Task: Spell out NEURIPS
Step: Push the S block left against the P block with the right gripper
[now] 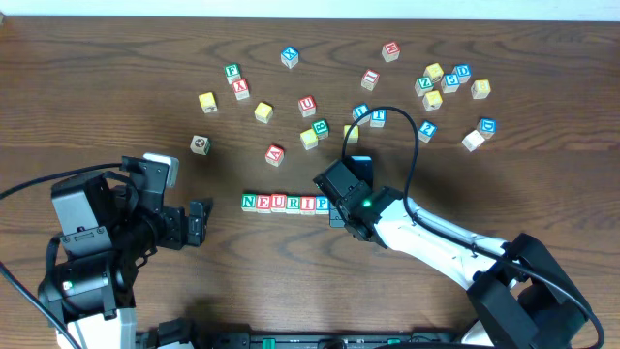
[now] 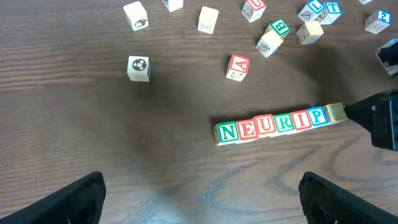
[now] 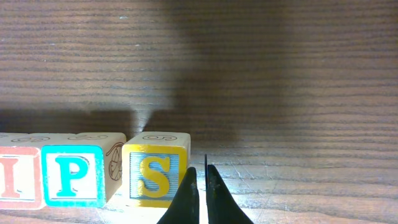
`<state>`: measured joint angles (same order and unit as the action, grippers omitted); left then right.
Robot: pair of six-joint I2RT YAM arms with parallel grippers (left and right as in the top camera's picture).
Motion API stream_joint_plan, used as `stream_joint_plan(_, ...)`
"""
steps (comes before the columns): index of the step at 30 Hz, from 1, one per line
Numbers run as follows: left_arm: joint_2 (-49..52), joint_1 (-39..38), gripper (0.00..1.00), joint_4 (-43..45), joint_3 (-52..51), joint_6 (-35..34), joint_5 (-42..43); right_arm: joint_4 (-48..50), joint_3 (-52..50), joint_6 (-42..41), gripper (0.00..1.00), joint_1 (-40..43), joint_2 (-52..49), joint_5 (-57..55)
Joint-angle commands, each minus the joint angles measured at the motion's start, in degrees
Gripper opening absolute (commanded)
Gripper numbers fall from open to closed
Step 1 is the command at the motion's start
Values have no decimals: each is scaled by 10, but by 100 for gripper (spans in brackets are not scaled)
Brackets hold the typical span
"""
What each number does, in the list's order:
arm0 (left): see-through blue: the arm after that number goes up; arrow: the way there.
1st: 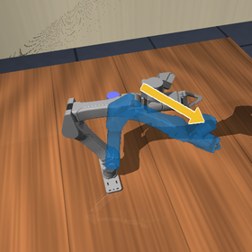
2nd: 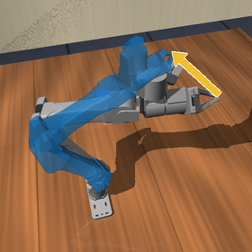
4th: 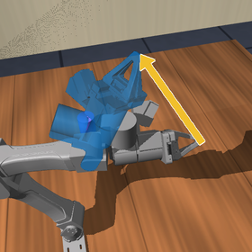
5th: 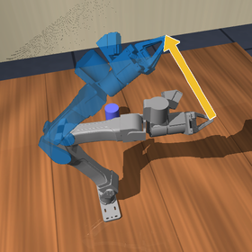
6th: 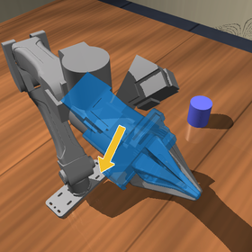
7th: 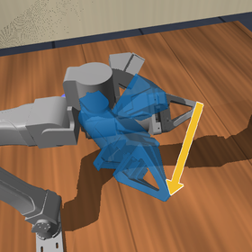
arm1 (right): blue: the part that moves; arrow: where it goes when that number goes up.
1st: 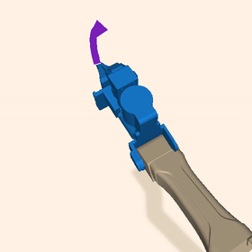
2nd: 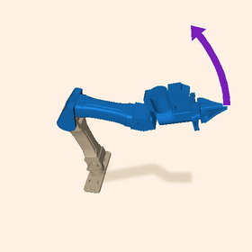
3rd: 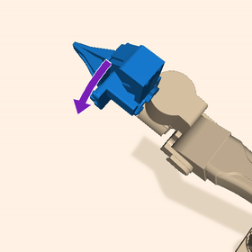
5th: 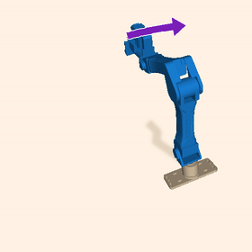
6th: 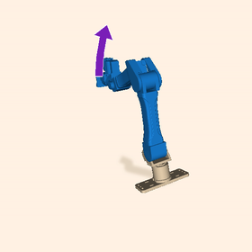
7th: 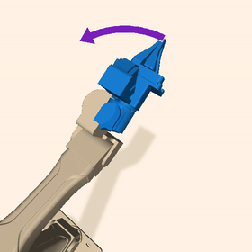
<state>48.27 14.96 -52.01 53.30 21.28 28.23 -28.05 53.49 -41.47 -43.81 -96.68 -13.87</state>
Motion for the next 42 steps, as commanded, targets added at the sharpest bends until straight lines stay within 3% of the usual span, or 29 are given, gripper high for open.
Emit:
stream_joint_plan(1, 0, 3, 98, 2, 11, 10, 7, 4, -3, 4, 1, -5, 7, -1)
stream_joint_plan(42, 0, 3, 98, 2, 11, 10, 7, 15, -3, 26, 1, -5, 7, 12)
